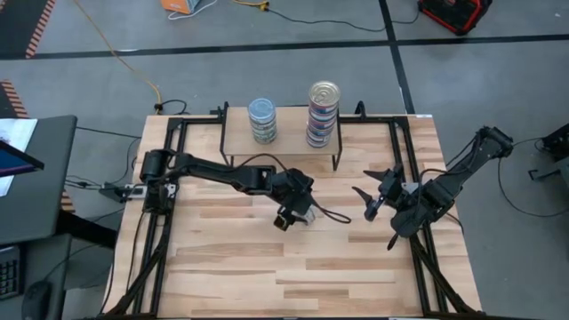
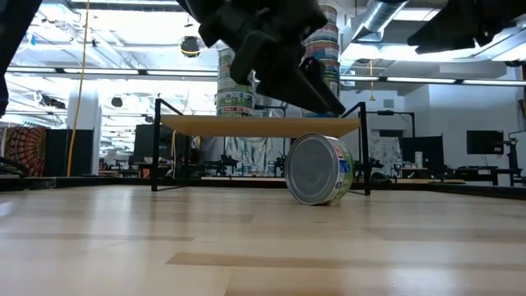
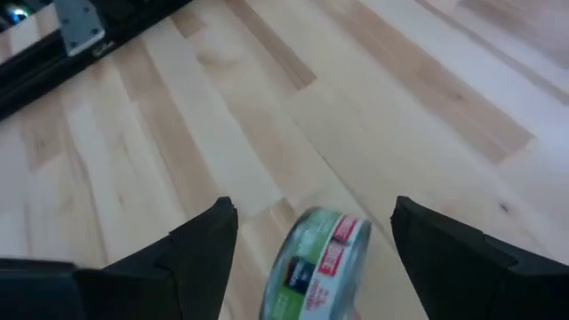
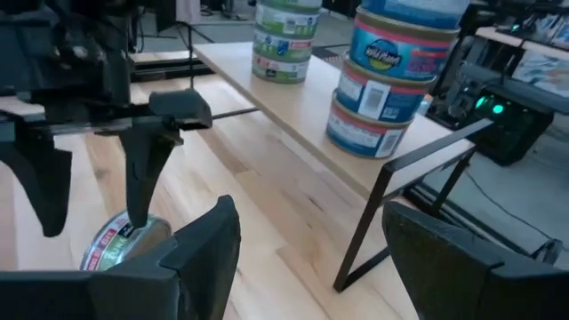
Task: Stack canned seafood by type on shelf
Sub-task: Stack the green tuna can on top of the green tuna can on the shelf
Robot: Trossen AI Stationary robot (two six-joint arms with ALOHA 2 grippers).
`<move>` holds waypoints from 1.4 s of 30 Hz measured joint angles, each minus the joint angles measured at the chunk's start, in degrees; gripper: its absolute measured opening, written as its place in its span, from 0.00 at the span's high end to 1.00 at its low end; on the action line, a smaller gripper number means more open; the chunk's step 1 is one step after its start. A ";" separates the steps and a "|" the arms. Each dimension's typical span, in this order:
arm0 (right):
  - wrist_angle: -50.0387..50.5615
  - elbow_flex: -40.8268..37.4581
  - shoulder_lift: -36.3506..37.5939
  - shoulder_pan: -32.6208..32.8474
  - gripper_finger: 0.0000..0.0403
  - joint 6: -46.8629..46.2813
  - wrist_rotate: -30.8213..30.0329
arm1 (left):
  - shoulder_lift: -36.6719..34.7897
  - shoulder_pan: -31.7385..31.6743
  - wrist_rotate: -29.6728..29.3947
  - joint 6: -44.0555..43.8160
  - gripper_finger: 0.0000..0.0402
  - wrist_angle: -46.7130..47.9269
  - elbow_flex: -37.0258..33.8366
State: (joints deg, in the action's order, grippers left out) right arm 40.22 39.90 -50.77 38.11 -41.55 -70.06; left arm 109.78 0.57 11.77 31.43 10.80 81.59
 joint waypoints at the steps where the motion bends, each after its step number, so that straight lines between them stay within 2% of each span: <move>1: -0.08 0.00 0.07 0.00 0.25 0.13 -0.40 | 0.00 -0.26 0.06 0.18 0.29 0.02 -0.20; 11: -0.92 0.00 0.24 -0.37 0.25 1.54 -0.82 | 4.46 -1.32 -2.06 4.80 0.29 3.32 -0.38; 16: -1.24 0.00 0.18 -0.37 0.25 1.61 -0.81 | 4.48 -1.35 -2.11 5.45 0.31 3.73 -0.21; 20: -1.24 0.00 0.18 -0.37 0.25 1.69 -0.81 | 4.74 -1.32 -2.35 5.46 0.41 5.55 -0.34; 26: -1.22 0.00 0.18 -0.37 0.25 1.69 -0.79 | 4.26 -0.51 -1.69 4.41 0.68 7.02 -0.17; 30: -1.24 0.00 0.18 -0.37 0.25 1.54 -0.77 | 3.64 0.09 -1.35 0.94 0.68 15.89 4.69; 37: -1.24 0.00 0.16 -0.33 0.25 1.52 -0.55 | 1.58 -0.25 4.28 -6.55 0.68 38.90 19.68; 42: -1.39 0.00 0.16 0.44 0.25 1.52 -0.53 | -4.85 -1.38 3.48 -10.92 0.68 45.17 22.59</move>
State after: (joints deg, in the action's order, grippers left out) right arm 38.82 39.90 -50.61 38.55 -40.03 -70.59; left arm 104.93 -0.81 15.24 20.50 55.97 104.18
